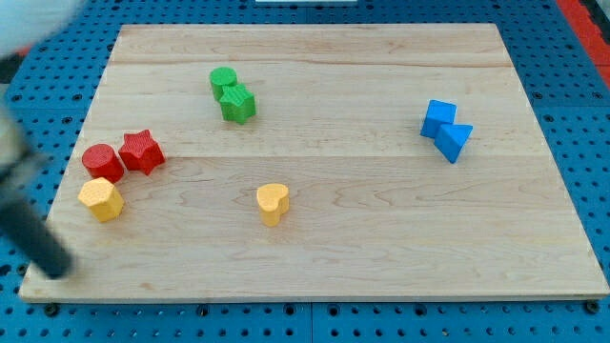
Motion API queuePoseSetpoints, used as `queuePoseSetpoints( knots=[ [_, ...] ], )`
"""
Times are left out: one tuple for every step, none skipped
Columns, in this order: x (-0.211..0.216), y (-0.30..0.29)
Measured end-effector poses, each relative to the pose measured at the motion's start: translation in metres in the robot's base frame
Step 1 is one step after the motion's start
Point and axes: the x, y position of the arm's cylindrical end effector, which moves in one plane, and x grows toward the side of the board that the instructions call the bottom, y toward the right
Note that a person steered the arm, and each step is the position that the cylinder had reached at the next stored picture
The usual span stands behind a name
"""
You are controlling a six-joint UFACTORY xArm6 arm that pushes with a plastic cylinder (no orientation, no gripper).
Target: Place the red blocks and yellow blocks diagonal to each other
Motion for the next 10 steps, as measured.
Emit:
queuePoseSetpoints(
  knots=[
    [-0.026, -0.005],
    [-0.071, -0.004],
    [-0.079, 0.052],
    [-0.065, 0.167],
    [-0.059, 0.194],
    [-0.027, 0.074],
    [-0.057, -0.005],
    [-0.100, 0.001],
    [-0.116, 0.048],
    [-0.122, 0.111]
  ],
)
